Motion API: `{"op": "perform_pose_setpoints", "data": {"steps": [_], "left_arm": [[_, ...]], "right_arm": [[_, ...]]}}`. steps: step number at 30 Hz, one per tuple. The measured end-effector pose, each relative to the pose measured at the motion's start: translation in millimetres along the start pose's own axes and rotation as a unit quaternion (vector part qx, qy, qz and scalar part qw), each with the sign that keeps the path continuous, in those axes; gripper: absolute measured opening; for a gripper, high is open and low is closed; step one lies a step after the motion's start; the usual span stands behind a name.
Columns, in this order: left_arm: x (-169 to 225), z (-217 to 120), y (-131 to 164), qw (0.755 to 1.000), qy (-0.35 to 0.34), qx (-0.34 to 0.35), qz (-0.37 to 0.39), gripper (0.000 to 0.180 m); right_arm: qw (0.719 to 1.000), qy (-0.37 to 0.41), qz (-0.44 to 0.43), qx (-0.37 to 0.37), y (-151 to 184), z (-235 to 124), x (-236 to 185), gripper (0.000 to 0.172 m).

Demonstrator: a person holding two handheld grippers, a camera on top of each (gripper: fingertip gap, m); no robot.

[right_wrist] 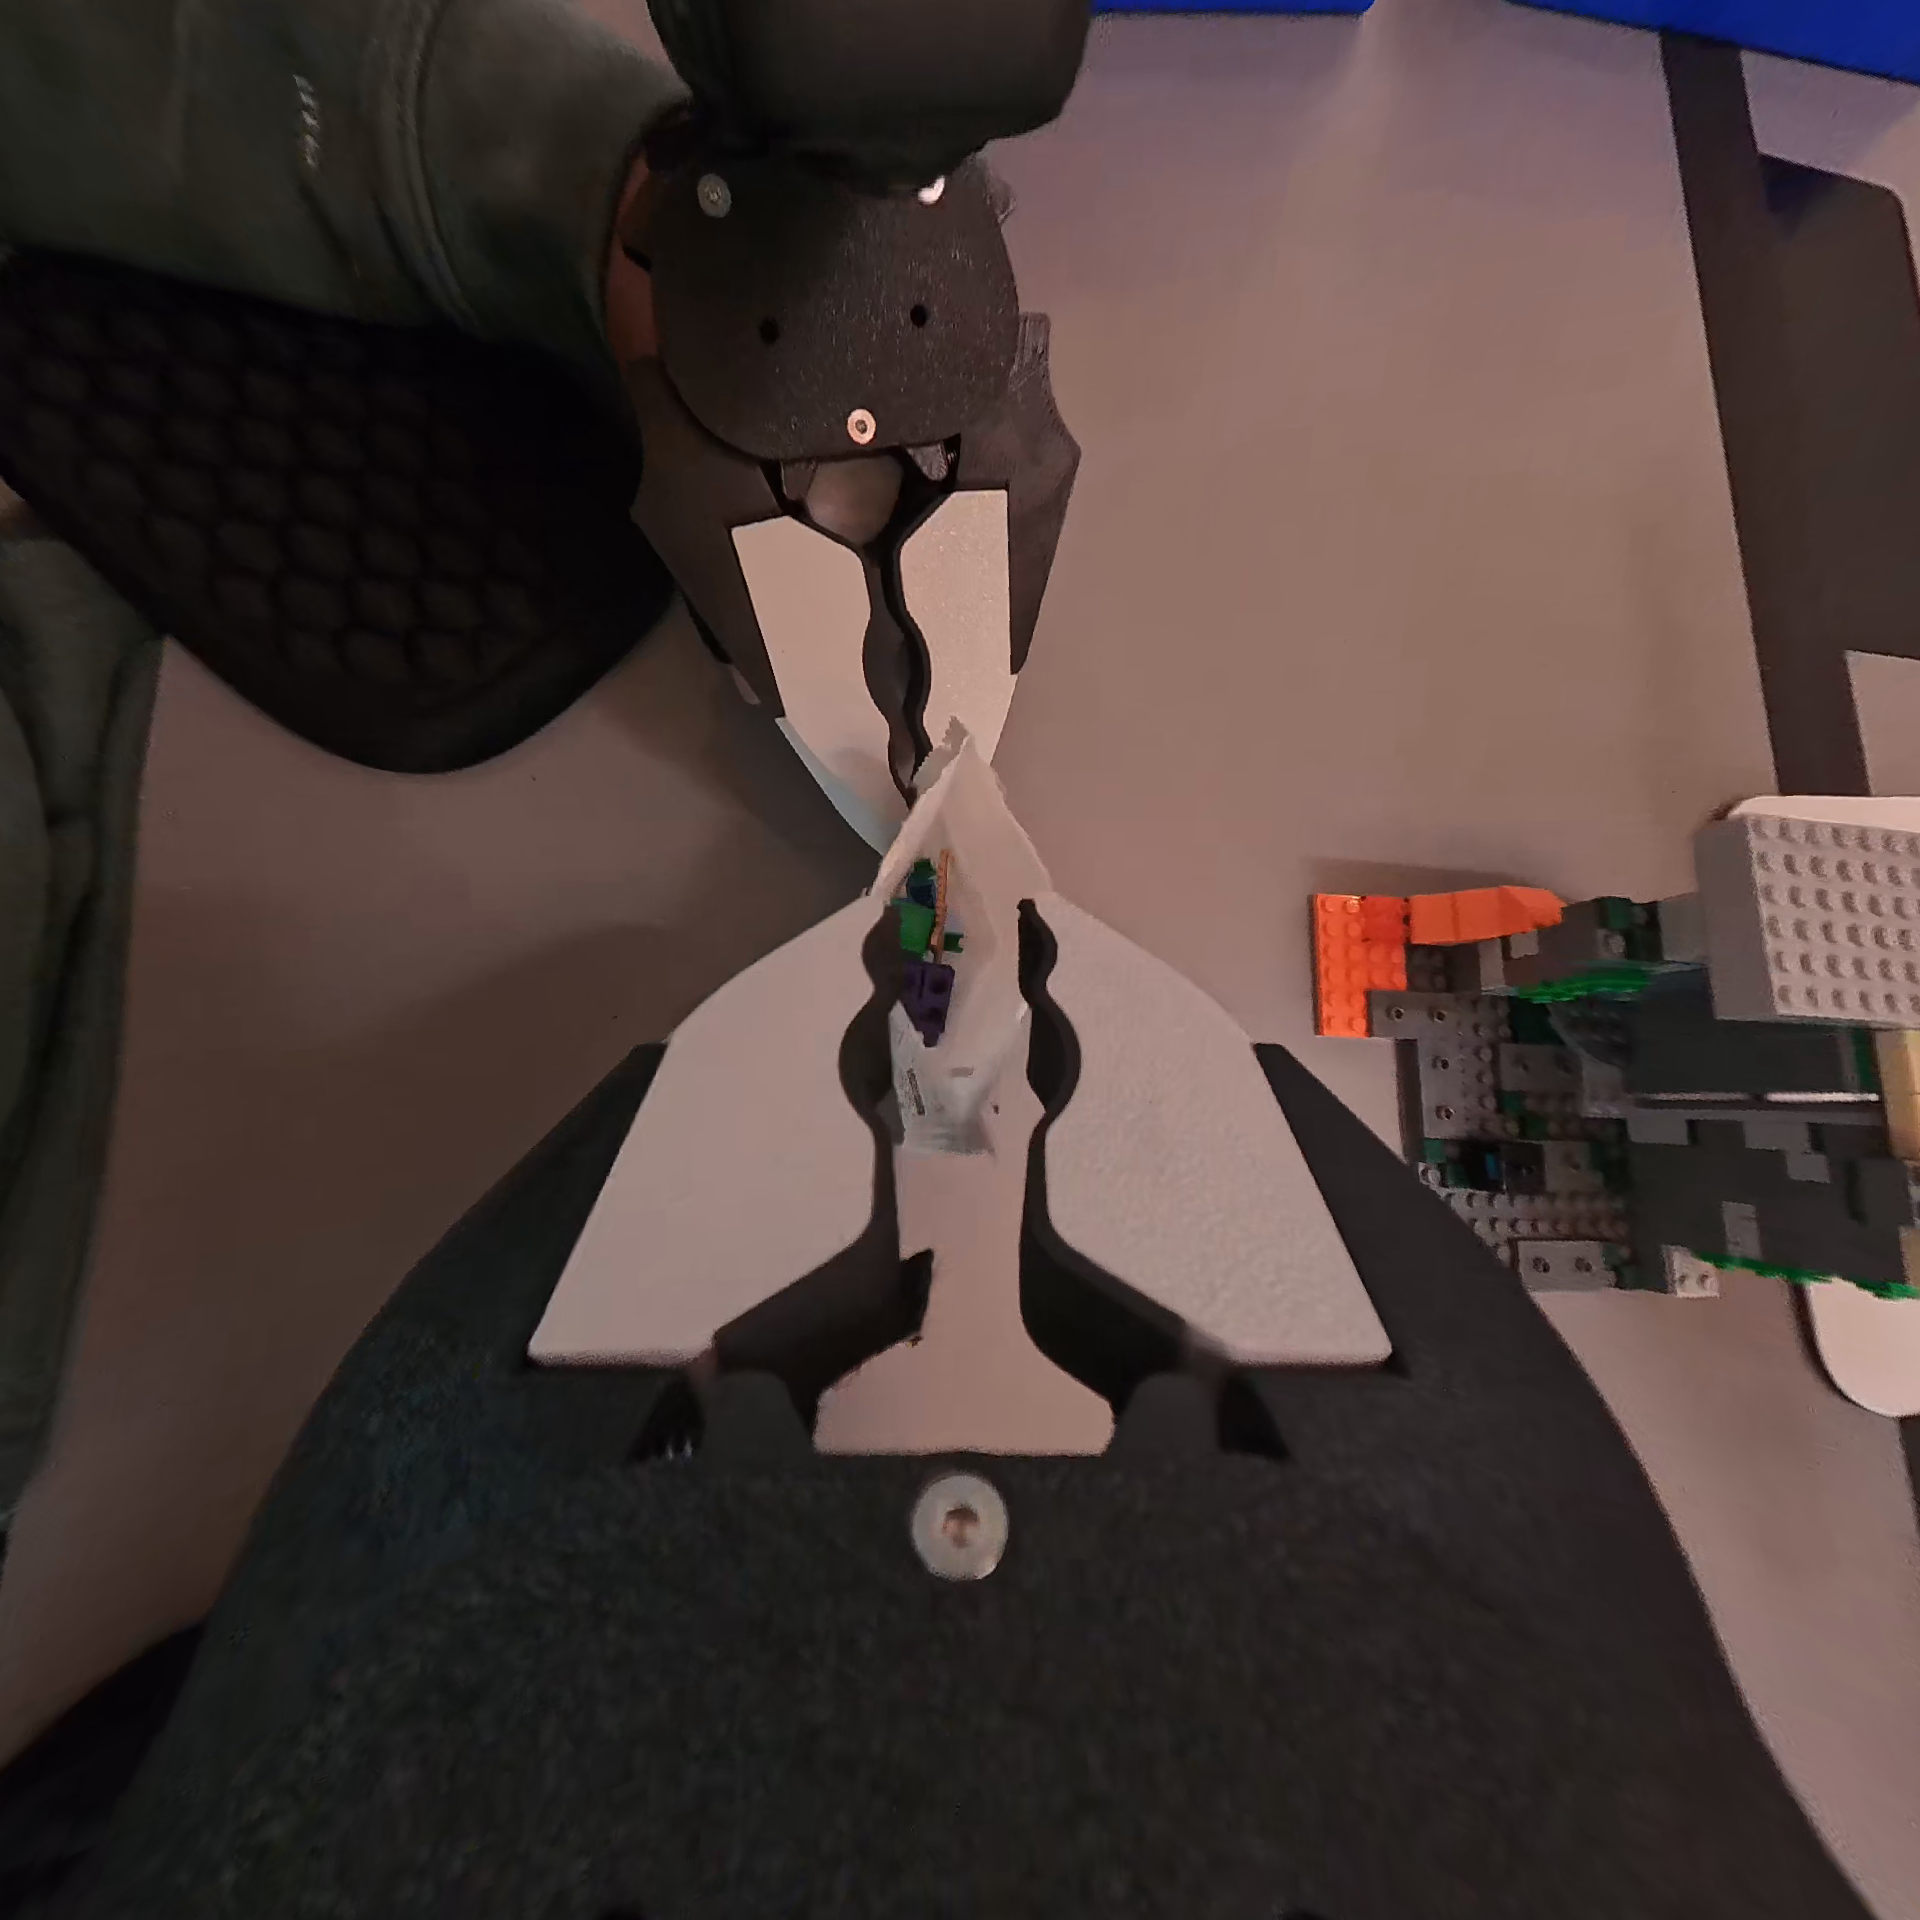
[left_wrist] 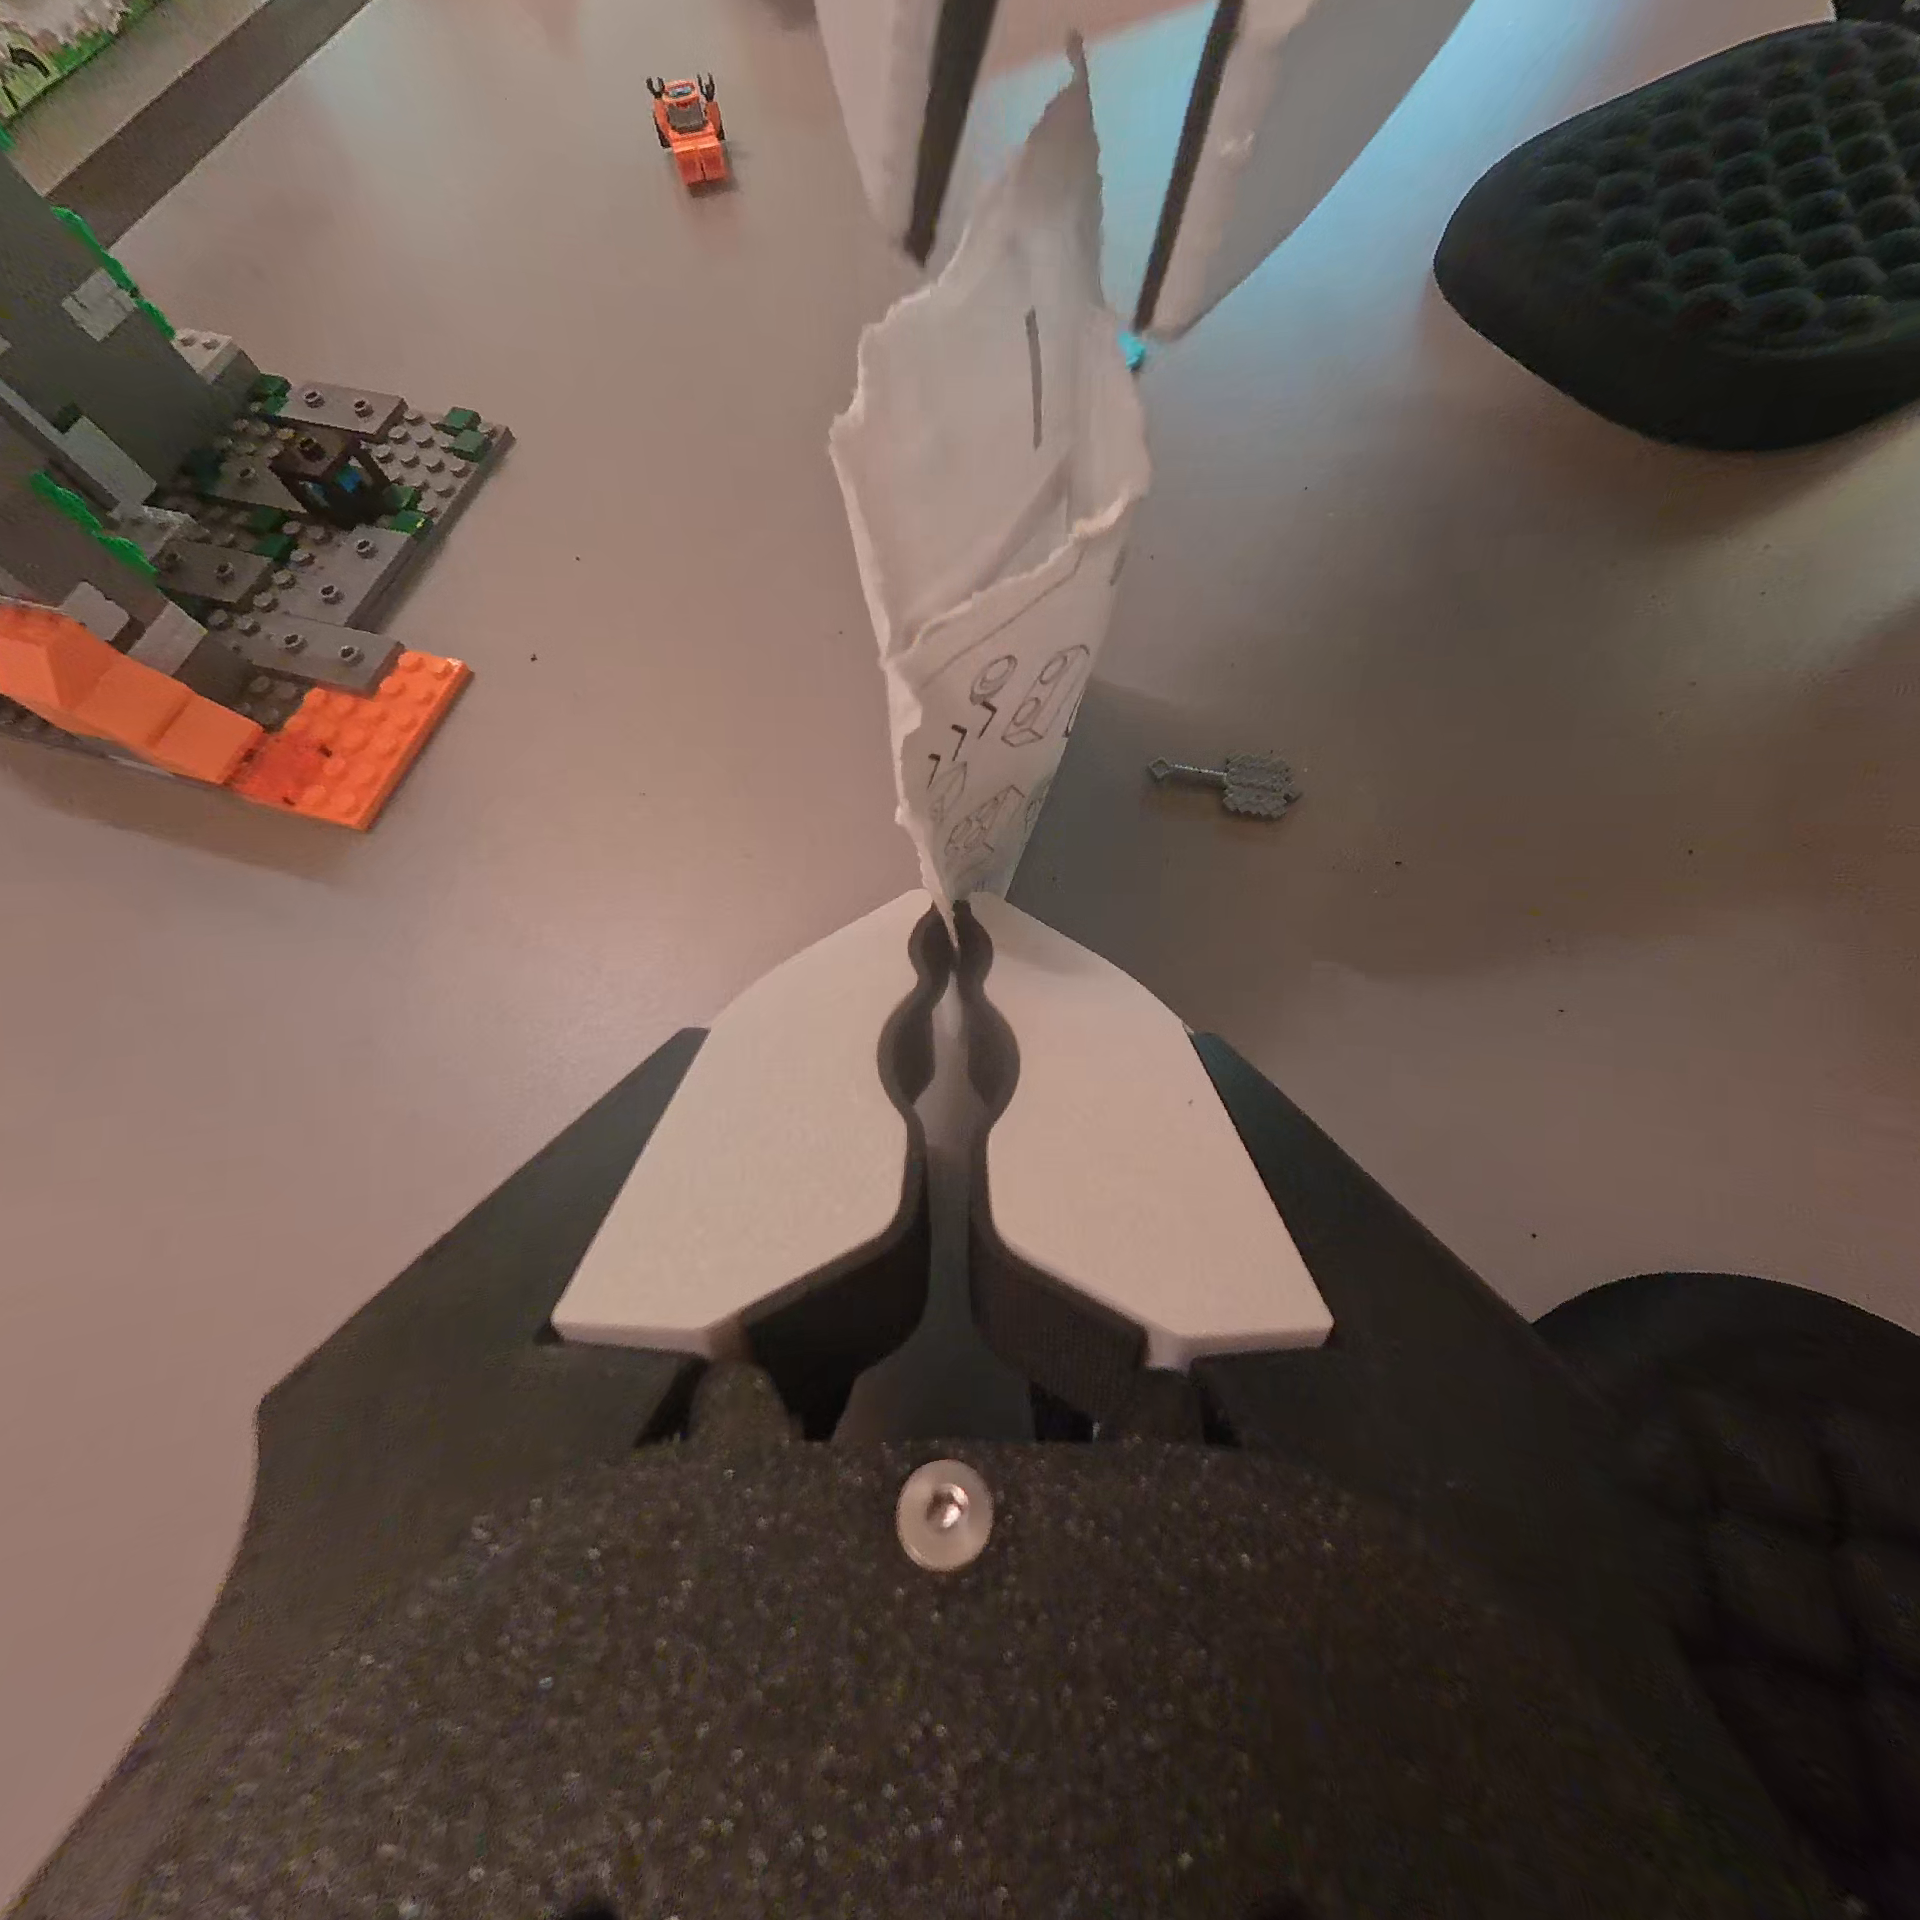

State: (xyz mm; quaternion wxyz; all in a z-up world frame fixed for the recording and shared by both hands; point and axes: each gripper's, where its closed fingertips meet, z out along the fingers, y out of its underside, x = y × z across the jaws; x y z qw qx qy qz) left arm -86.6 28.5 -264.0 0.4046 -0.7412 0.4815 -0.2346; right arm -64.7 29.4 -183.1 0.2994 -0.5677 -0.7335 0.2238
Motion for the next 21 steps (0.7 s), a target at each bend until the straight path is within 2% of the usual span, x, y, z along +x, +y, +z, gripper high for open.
{"op": "perform_pose_setpoints", "data": {"steps": [1, 4, 7, 12, 16, 21], "left_arm": [[-0.2, 0.0, 0.0, 1.000, 0.000, 0.000, 0.000, 0.000], [-0.4, -0.3, 0.2, 1.000, -0.002, 0.000, -0.001, 0.000], [-0.8, -0.6, 0.0, 1.000, -0.002, 0.001, -0.003, 0.000], [-1.2, -0.4, 0.3, 1.000, 0.000, 0.000, -0.006, 0.000], [-1.6, -0.4, 0.3, 1.000, -0.001, 0.000, -0.008, 0.000], [-2.7, -0.4, 0.4, 1.000, -0.002, 0.000, -0.012, 0.000]], "right_arm": [[1.000, -0.001, 0.008, 0.011, -1.2, -4.1, 1.0, 0.023], [0.996, 0.009, 0.053, 0.066, -5.1, -29.9, 13.2, 0.026], [0.985, 0.073, 0.108, 0.115, 8.8, -70.6, 44.0, 0.025], [0.957, 0.190, 0.192, 0.104, 87.4, -121.0, 77.1, 0.023], [0.940, 0.196, 0.271, 0.070, 153.3, -120.6, 61.8, 0.023], [0.941, 0.169, 0.290, 0.039, 181.9, -91.5, 21.1, 0.023]]}}
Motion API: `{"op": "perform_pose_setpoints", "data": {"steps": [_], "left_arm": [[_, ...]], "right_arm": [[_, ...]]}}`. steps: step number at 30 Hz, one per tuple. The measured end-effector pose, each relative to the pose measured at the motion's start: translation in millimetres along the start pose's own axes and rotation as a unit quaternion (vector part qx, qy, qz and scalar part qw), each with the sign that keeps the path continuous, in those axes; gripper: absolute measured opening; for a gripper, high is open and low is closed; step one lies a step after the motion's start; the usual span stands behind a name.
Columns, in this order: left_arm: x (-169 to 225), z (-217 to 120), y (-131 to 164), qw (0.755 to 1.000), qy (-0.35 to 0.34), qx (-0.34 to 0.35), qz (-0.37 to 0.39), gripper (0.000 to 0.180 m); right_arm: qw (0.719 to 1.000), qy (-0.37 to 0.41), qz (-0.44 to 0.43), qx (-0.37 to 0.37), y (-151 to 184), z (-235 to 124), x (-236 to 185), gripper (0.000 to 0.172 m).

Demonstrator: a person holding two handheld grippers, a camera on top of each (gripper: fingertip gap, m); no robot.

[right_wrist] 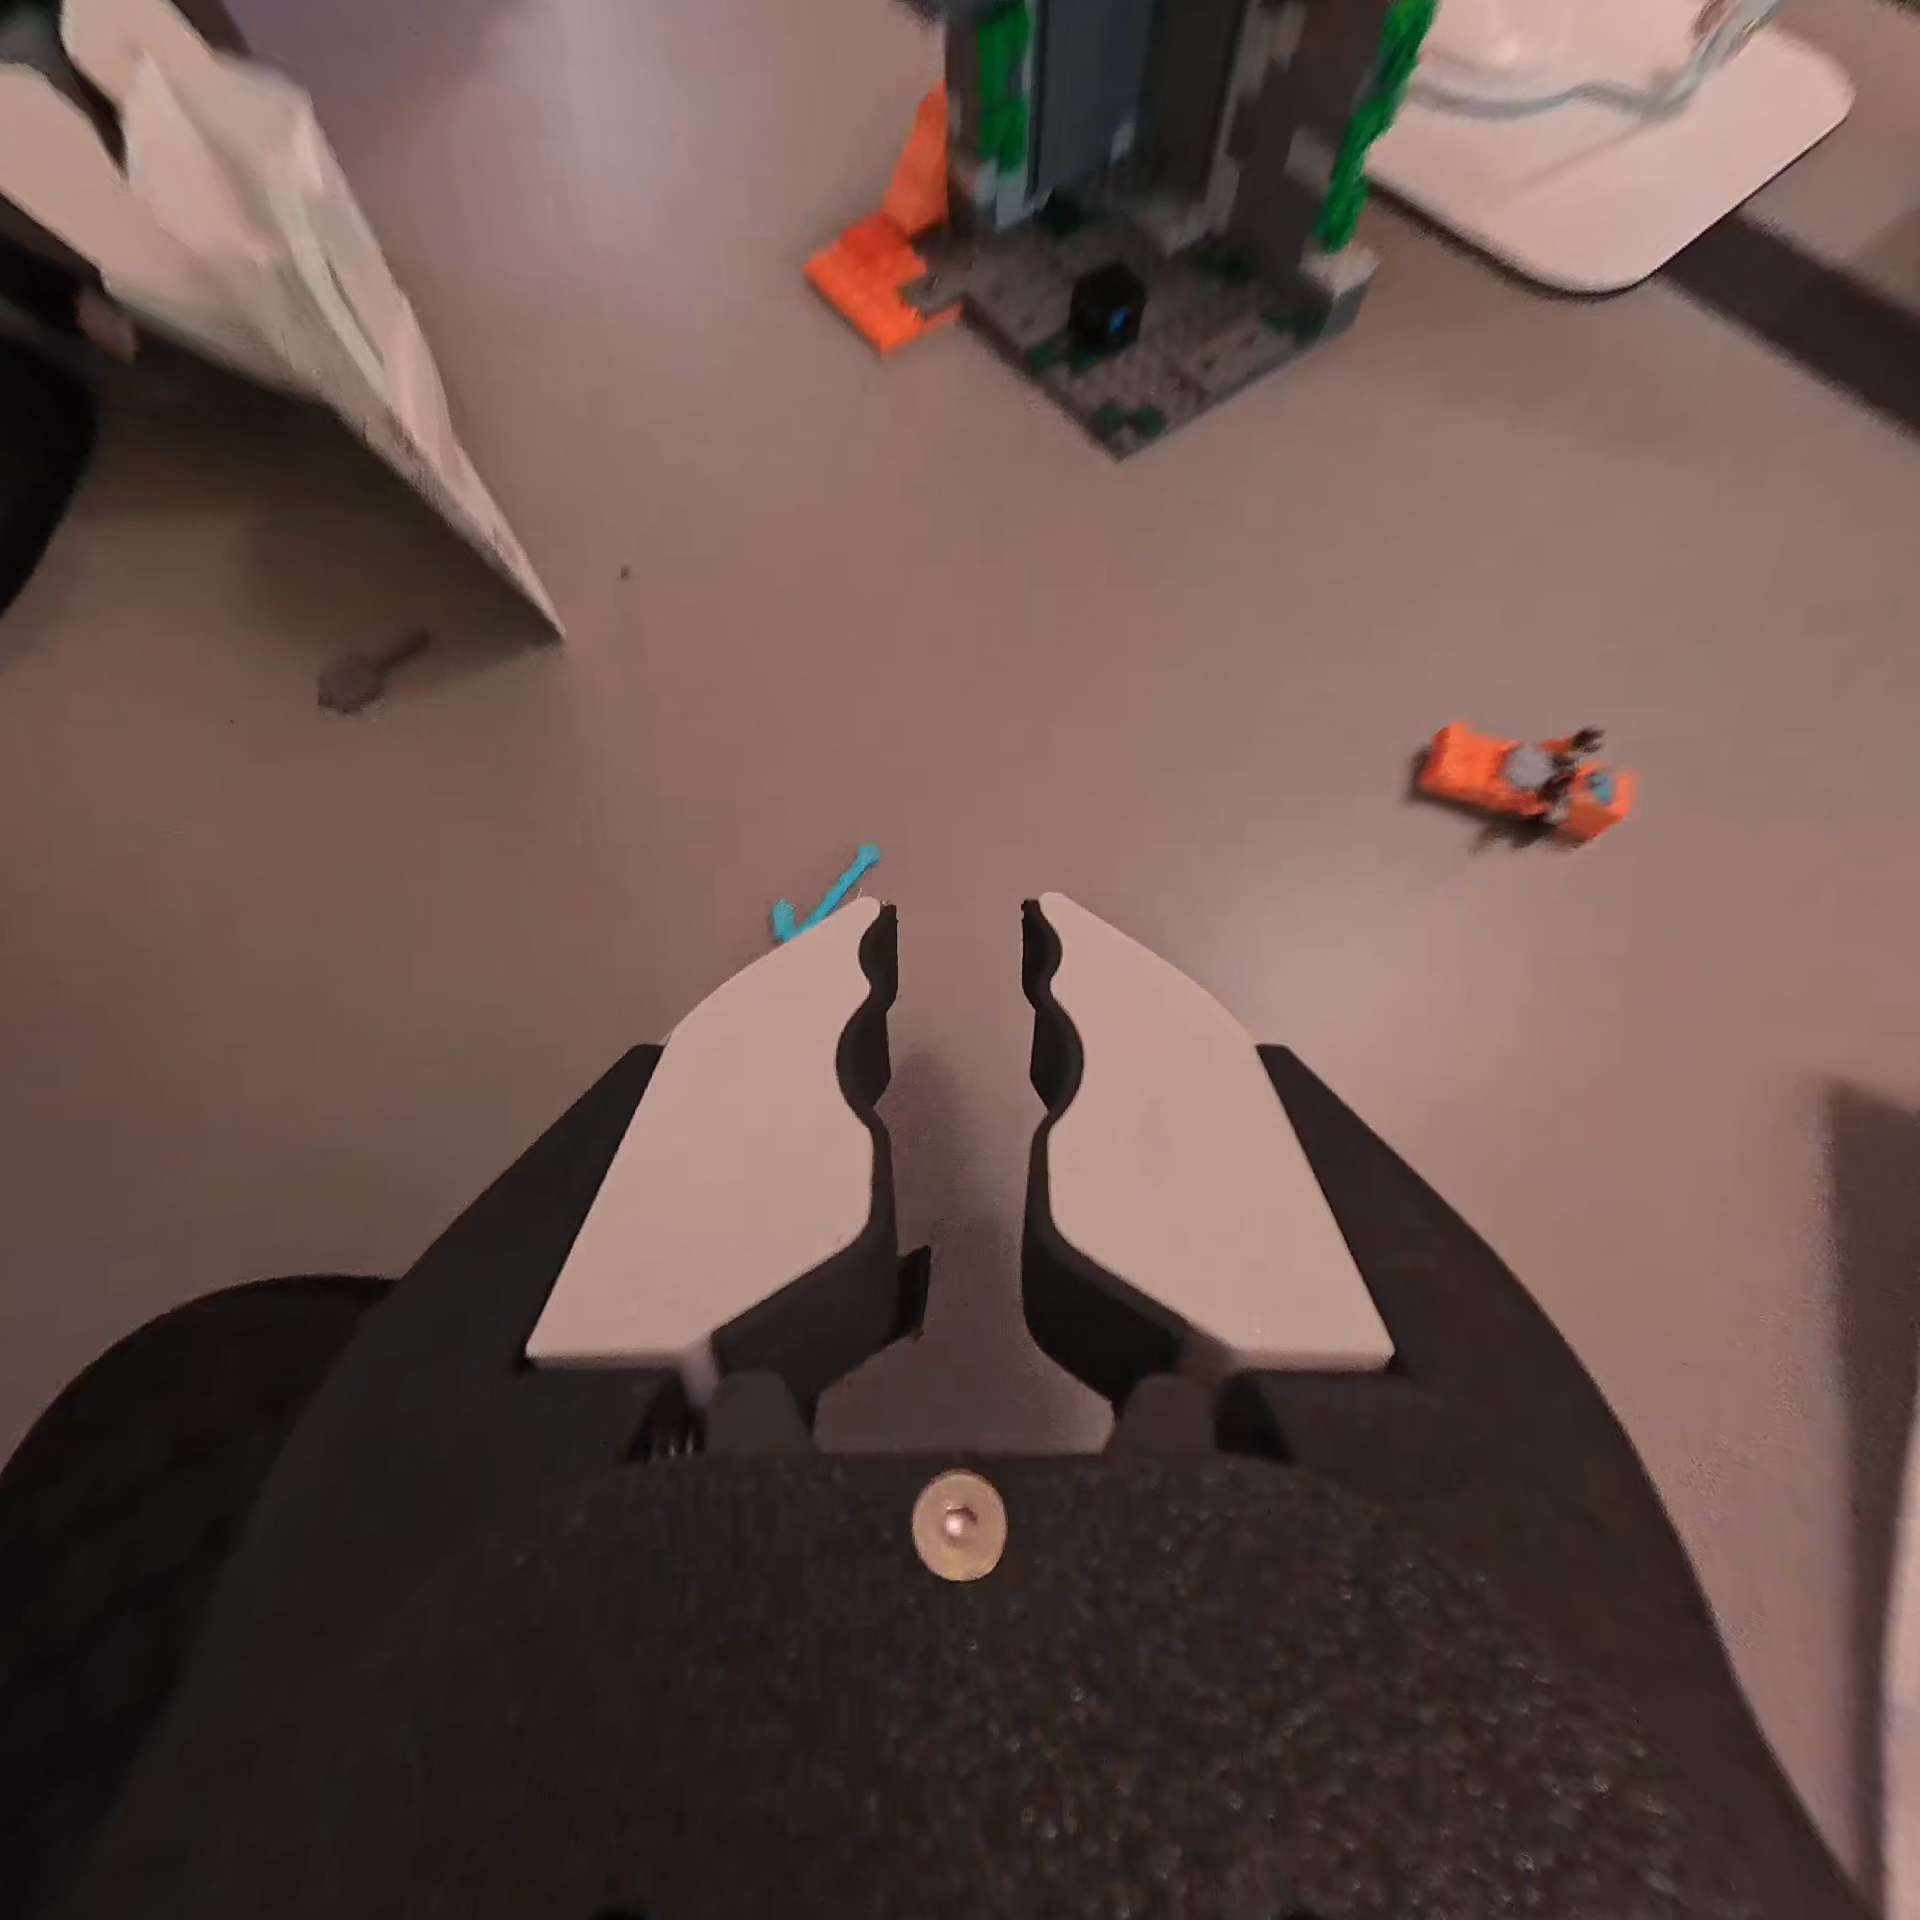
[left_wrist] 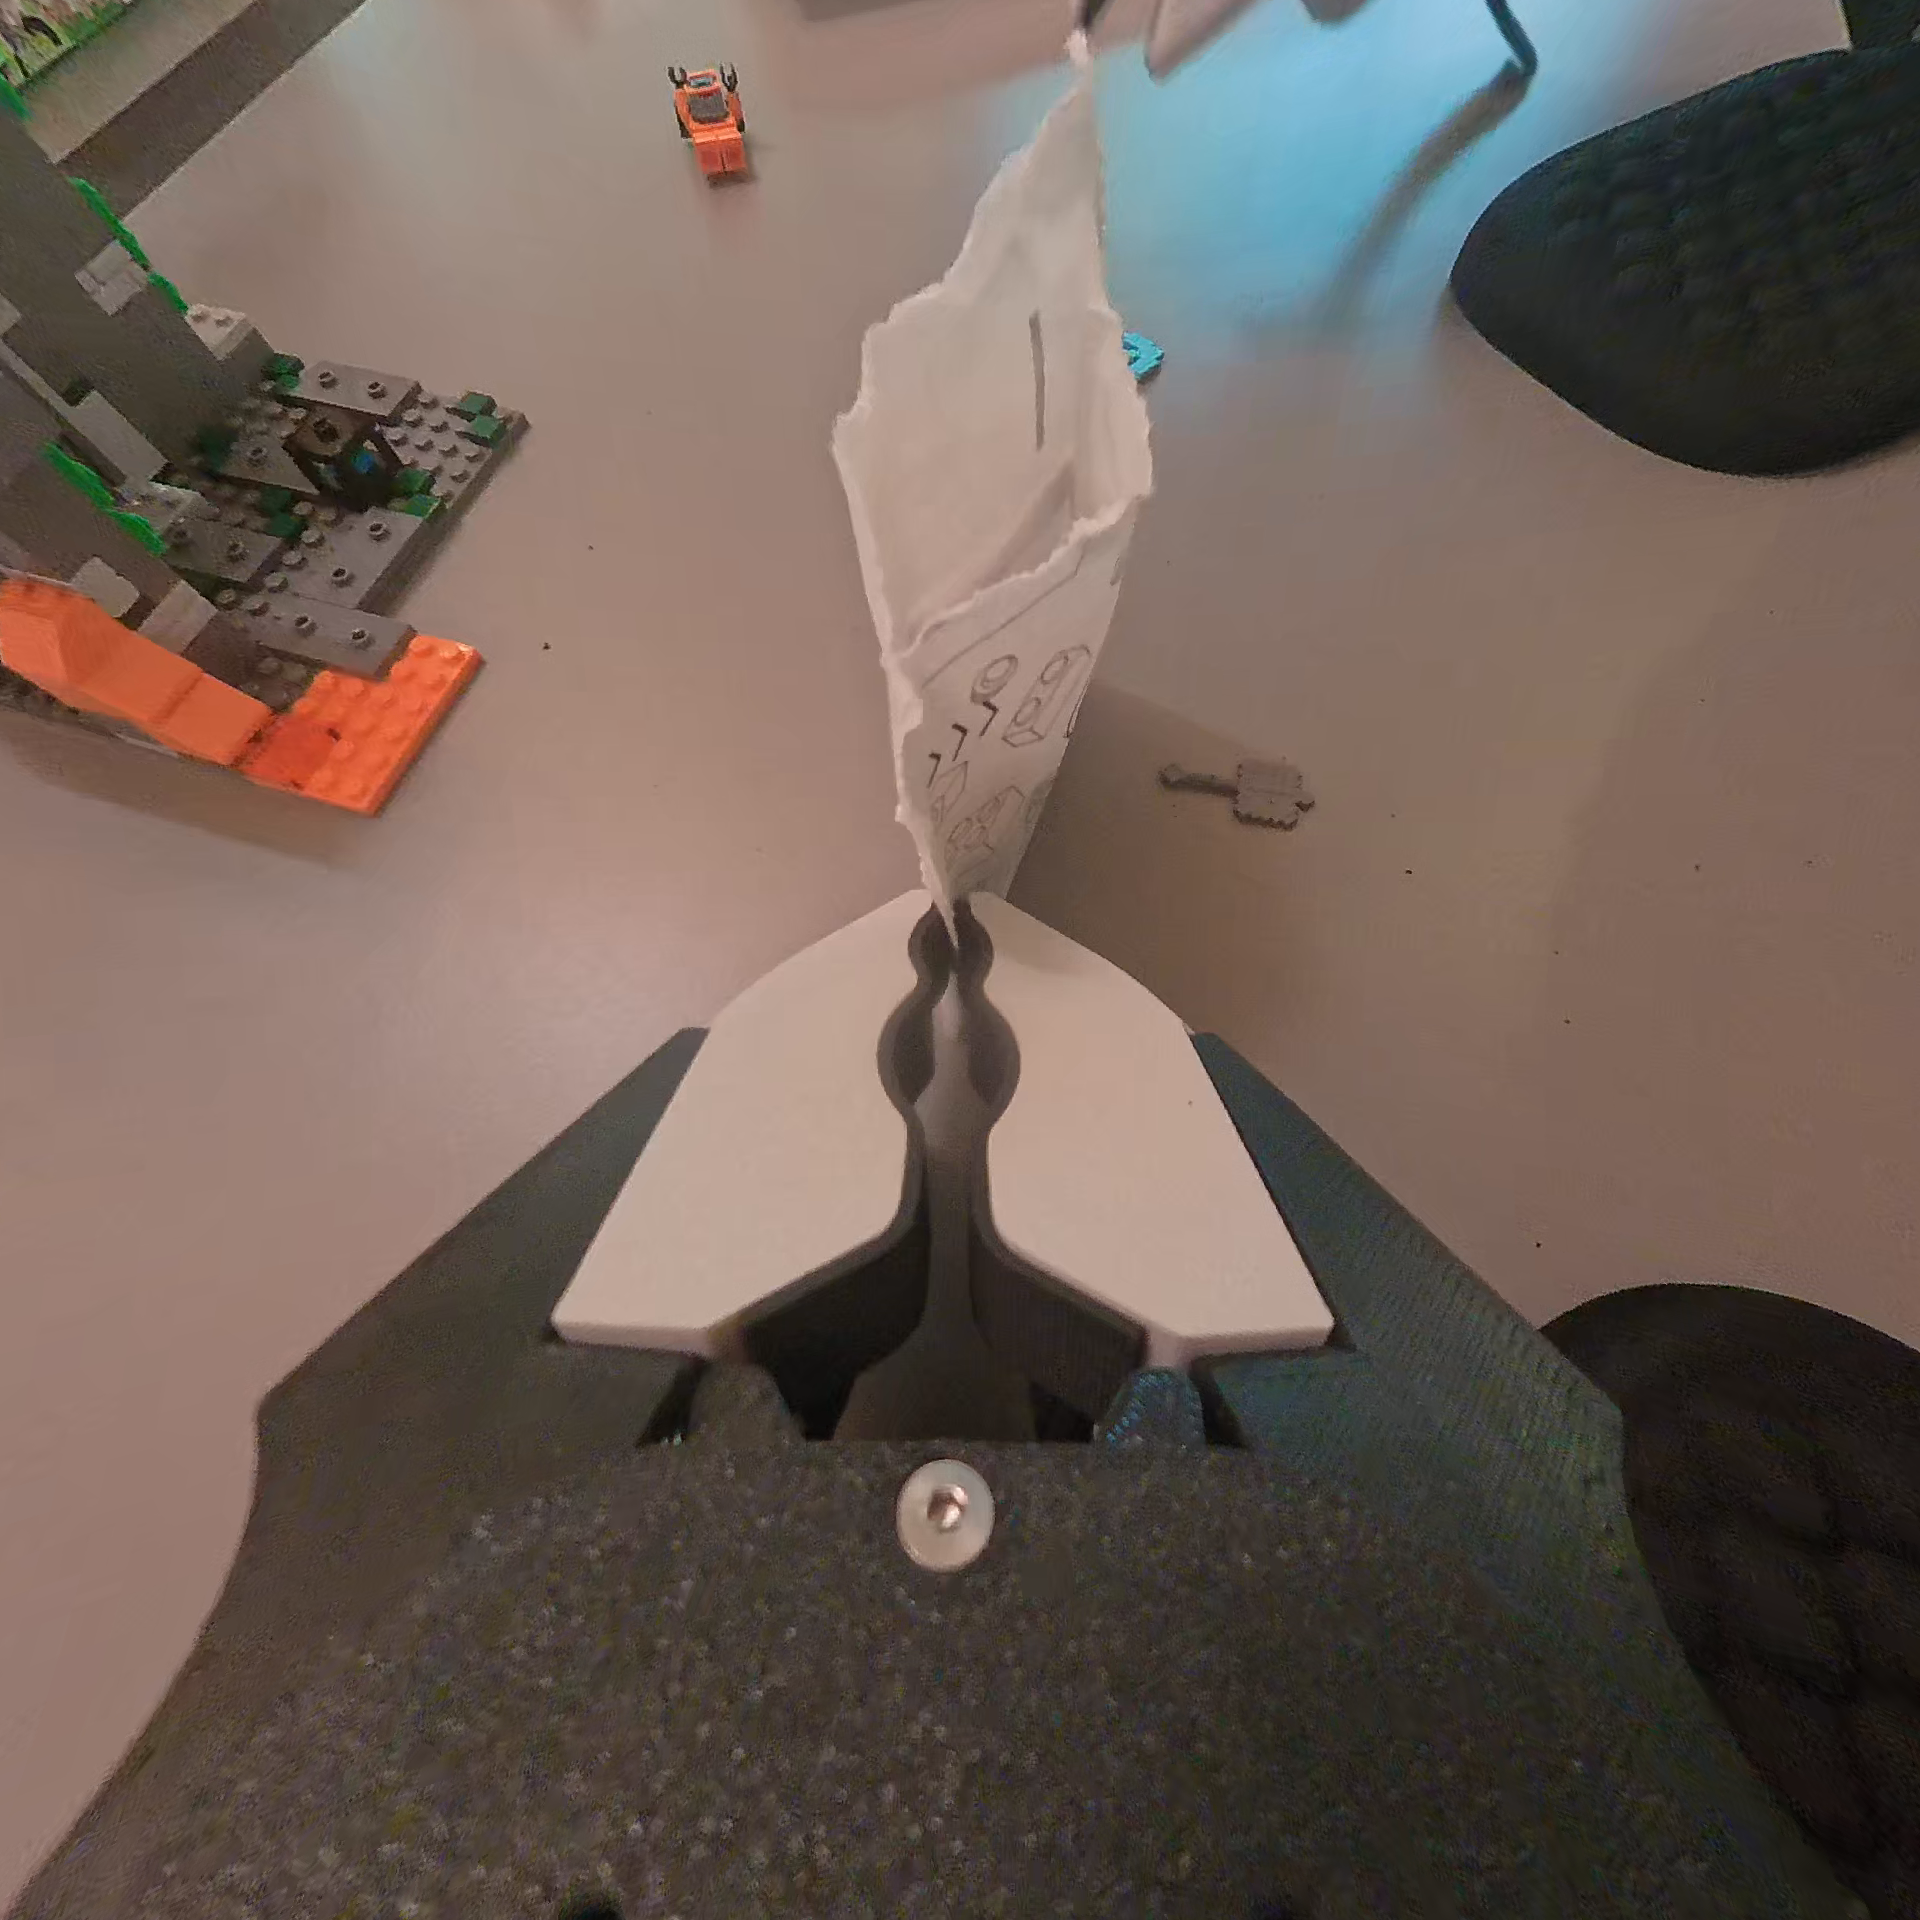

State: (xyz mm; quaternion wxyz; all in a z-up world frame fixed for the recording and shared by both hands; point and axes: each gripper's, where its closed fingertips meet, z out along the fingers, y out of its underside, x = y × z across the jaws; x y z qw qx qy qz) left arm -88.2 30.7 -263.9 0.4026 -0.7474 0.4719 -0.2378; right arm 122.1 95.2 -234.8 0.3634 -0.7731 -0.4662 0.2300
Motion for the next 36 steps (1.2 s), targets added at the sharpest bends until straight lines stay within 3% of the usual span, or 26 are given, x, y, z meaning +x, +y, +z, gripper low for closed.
{"op": "perform_pose_setpoints", "data": {"steps": [7, 15, 20, 25, 29, 33, 36], "left_arm": [[-1.1, 0.1, 0.0, 1.000, -0.004, 0.000, -0.001, 0.000], [-0.9, -0.1, 0.0, 1.000, -0.004, 0.000, 0.000, 0.000], [-0.5, -0.2, -0.1, 1.000, -0.002, 0.001, -0.001, 0.000], [-0.1, -0.5, -0.4, 1.000, 0.000, 0.003, -0.001, 0.000], [-0.6, -1.2, -0.3, 1.000, 0.000, 0.004, -0.003, 0.000], [-0.3, -1.3, -0.5, 1.000, 0.004, 0.004, -0.005, 0.000], [0.4, -1.0, -0.1, 1.000, 0.005, 0.003, -0.003, 0.001]], "right_arm": [[0.996, -0.003, -0.068, -0.063, 23.3, 35.4, -34.8, 0.020], [0.992, -0.010, -0.081, -0.098, 24.5, 46.2, -23.8, 0.005], [0.988, 0.028, -0.097, -0.116, 21.8, 48.2, 8.1, 0.000], [0.984, 0.099, -0.080, -0.125, 17.5, 51.7, 74.5, 0.000], [0.990, 0.103, -0.050, -0.080, -2.7, 44.3, 89.4, 0.000], [0.997, 0.025, -0.013, -0.077, -6.2, 42.1, 46.1, 0.034], [0.996, -0.005, -0.009, -0.088, 1.8, 45.9, 16.1, 0.041]]}}
